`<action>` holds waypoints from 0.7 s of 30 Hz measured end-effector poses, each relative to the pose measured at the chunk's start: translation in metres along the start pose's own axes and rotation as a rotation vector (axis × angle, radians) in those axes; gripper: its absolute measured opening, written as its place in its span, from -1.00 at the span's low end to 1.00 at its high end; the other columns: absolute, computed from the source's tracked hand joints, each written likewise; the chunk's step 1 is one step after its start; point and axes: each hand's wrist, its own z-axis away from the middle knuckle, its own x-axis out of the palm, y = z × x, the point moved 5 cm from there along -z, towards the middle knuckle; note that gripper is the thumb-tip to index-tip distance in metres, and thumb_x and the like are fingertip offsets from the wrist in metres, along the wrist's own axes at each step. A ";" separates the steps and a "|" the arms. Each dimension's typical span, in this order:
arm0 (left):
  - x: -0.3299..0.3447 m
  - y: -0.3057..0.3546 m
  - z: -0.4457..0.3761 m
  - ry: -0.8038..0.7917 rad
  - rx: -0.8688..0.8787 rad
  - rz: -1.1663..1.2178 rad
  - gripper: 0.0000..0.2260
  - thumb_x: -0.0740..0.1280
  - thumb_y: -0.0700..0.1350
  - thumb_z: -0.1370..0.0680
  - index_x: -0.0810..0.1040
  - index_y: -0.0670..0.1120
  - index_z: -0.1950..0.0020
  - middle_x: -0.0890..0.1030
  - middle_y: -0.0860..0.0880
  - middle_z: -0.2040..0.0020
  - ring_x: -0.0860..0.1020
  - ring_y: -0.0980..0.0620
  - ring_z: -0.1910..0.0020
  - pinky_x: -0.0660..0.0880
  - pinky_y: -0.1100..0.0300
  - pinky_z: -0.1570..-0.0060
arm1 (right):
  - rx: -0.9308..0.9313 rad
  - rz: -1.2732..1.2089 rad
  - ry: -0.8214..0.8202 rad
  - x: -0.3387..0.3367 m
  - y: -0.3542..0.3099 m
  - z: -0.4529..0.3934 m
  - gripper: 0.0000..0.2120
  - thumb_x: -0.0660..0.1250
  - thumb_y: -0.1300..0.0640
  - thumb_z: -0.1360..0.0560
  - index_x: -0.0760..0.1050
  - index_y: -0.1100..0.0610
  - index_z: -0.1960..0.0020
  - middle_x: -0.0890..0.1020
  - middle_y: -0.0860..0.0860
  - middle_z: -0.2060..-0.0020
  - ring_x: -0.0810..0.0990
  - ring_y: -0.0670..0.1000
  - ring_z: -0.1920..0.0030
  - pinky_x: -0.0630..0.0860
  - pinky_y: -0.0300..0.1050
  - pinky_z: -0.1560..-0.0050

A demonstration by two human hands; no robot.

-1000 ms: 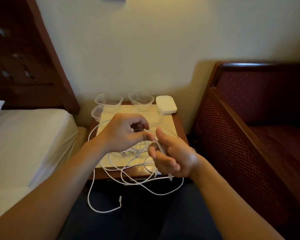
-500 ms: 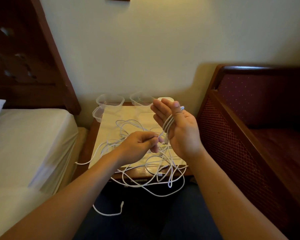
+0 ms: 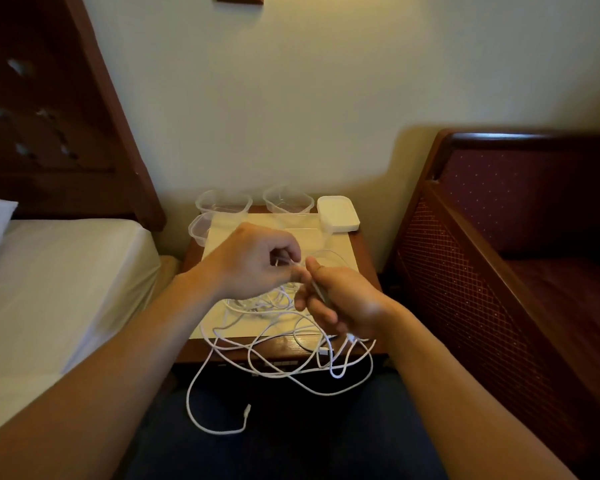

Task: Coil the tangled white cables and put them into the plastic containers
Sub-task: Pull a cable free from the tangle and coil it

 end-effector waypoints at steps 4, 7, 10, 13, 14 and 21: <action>-0.007 -0.013 -0.008 0.189 -0.134 0.350 -0.70 0.55 0.11 -0.45 0.66 -0.12 0.10 0.58 -0.16 0.28 0.49 0.05 0.31 0.45 0.14 0.27 | -0.185 -0.662 -0.607 0.028 -0.020 0.013 -0.38 -0.03 -0.21 -0.68 0.53 0.28 0.06 0.49 -0.01 0.58 0.44 -0.08 0.62 0.26 -0.21 0.52; 0.012 -0.018 -0.013 0.217 -0.270 0.605 -0.73 0.40 -0.09 -0.55 0.62 -0.32 -0.01 0.56 -0.32 0.22 0.53 -0.09 0.30 0.49 0.08 0.24 | -0.411 -0.857 -0.657 0.028 -0.049 0.017 -0.58 0.09 -0.02 -0.69 0.51 0.32 -0.10 0.65 0.10 0.33 0.59 0.03 0.37 0.50 -0.14 0.28; 0.032 -0.017 -0.010 0.067 -0.361 0.630 -0.83 0.29 -0.26 -0.65 0.55 -0.39 0.00 0.59 -0.23 0.25 0.52 -0.11 0.29 0.47 0.06 0.25 | -0.553 -0.849 -0.351 0.015 -0.070 0.012 -0.58 0.15 0.00 -0.68 0.54 0.32 -0.26 0.71 0.16 -0.05 0.72 0.09 -0.01 0.65 -0.09 0.00; 0.040 -0.010 -0.006 -0.082 -0.384 0.617 -0.79 0.24 -0.26 -0.68 0.53 -0.36 0.07 0.57 -0.21 0.29 0.54 -0.11 0.28 0.51 0.18 0.26 | -0.707 -0.569 0.010 0.001 -0.086 0.010 -0.55 0.00 0.01 -0.73 0.41 0.30 -0.39 0.63 0.12 -0.27 0.63 0.05 -0.27 0.57 -0.12 -0.21; 0.041 -0.007 -0.005 -0.111 -0.393 0.639 -0.80 0.24 -0.24 -0.68 0.58 -0.28 0.07 0.57 -0.21 0.28 0.55 -0.13 0.27 0.52 0.19 0.25 | -0.729 -0.467 0.123 -0.003 -0.087 0.009 -0.57 0.00 0.02 -0.73 0.39 0.29 -0.40 0.62 0.12 -0.30 0.61 0.05 -0.30 0.53 -0.09 -0.28; 0.030 -0.002 -0.007 -0.333 -0.332 0.169 -0.83 0.29 -0.15 -0.66 0.67 -0.05 -0.14 0.65 0.06 0.24 0.57 0.12 0.27 0.55 0.13 0.13 | -0.556 0.652 0.637 -0.025 -0.063 0.005 -0.69 0.12 -0.01 -0.72 0.57 0.12 -0.20 0.63 -0.01 -0.11 0.61 -0.07 -0.06 0.50 -0.34 0.02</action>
